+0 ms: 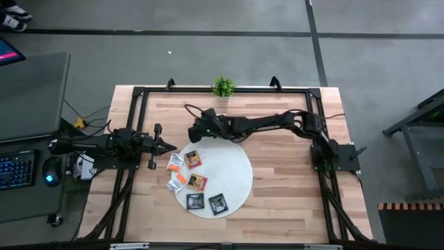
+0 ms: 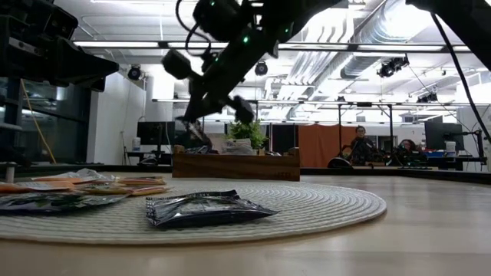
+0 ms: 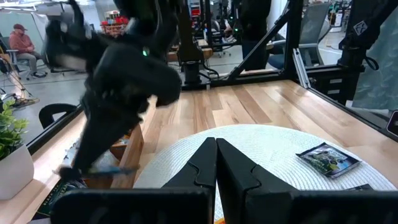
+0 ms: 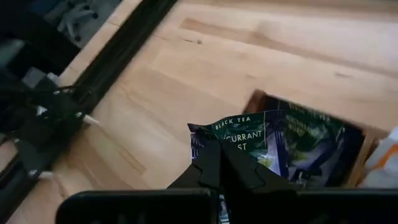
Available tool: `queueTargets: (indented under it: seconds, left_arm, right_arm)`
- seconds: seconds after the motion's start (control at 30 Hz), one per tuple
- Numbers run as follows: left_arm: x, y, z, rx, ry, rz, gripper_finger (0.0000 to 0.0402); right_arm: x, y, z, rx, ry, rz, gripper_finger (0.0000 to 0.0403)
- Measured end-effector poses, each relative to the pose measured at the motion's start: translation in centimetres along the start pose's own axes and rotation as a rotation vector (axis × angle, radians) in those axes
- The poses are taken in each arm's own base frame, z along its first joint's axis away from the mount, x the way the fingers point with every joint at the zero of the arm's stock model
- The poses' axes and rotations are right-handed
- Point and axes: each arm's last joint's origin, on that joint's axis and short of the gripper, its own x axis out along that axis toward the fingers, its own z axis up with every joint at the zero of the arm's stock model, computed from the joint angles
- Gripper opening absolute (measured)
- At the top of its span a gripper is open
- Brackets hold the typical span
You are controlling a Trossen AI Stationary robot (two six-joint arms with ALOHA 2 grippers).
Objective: Pick & Place Tea
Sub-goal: Put the dark purple tea bag into the left section of the wooden organizer
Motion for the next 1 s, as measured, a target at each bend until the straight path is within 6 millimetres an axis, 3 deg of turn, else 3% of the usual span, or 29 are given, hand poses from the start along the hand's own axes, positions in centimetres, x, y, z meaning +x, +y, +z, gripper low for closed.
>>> queueTargets:
  seconds: [0.27, 0.8, 1.0]
  left_arm:
    - [0.0, 0.0, 0.0, 0.000, 0.000, 0.000, 0.0001]
    - [0.0, 0.0, 0.0, 0.000, 0.000, 0.000, 0.0001]
    - [0.0, 0.0, 0.0, 0.000, 0.000, 0.000, 0.0001]
  right_arm:
    - [0.9, -0.8, -0.7, 0.050, -0.074, -0.116, 0.0000]
    - [1.7, -2.0, 0.5, 0.076, -0.146, -0.173, 0.0000]
    - [2.5, -2.0, -0.7, 0.090, -0.134, -0.166, 0.0000]
